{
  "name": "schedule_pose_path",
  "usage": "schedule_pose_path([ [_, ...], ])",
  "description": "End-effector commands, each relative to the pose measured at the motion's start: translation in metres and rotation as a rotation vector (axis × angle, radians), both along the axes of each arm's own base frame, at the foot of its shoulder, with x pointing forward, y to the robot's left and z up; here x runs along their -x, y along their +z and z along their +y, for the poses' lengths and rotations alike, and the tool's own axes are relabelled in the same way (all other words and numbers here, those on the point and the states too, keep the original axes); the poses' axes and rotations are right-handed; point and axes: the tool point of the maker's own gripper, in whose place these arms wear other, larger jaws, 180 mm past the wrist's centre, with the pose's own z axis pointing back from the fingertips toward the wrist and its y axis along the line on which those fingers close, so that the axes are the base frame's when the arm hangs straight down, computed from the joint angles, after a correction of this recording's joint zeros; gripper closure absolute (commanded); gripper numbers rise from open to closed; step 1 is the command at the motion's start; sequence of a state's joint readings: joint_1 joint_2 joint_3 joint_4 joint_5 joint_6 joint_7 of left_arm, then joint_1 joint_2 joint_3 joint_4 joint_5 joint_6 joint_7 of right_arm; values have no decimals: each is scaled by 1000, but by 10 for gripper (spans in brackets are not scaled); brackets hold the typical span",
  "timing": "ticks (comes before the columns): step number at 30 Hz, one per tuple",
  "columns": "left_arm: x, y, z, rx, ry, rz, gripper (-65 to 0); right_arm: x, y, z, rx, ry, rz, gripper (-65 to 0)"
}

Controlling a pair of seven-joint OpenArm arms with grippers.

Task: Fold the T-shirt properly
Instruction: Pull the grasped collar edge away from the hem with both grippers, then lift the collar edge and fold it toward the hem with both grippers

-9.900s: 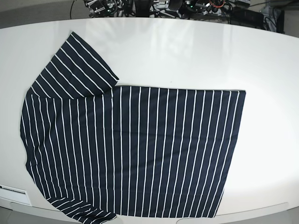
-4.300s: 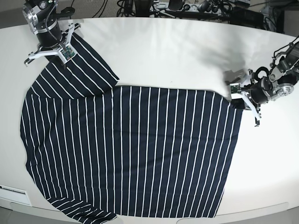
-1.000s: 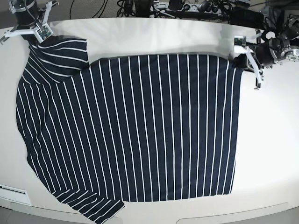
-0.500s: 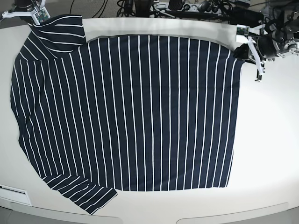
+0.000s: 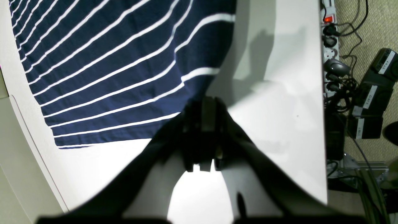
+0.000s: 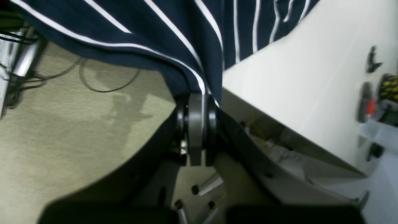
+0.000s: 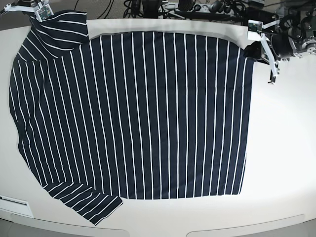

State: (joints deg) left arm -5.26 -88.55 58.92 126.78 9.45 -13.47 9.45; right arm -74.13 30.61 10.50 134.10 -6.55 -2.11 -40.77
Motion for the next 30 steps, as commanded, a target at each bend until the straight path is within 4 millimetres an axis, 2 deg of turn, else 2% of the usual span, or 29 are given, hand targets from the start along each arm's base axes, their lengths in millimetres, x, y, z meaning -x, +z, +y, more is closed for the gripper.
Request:
schedule_pose_path([
  [1,-4,6,-3,13,-6,-21,0,0,4,-1,6,-3,-4,0],
  [10,-4,6,-3,13,-6,-21,0,11,2,-6,10,-71,37,0],
  [13,-4,6,-3,13,-6,-22,0,6,5,-9,31,-60,12,0],
  [19,-5,6,-3,11,-8,-26,0,-26,27,-15,155,79,-147,0],
  [23,-17,11,-5,13,-26,-112,0,-42,36,-17,174,141,-204,0],
  [30,-48,26,3,-33,-16,-322,0,-114,74,-28,247,224,-432,0],
])
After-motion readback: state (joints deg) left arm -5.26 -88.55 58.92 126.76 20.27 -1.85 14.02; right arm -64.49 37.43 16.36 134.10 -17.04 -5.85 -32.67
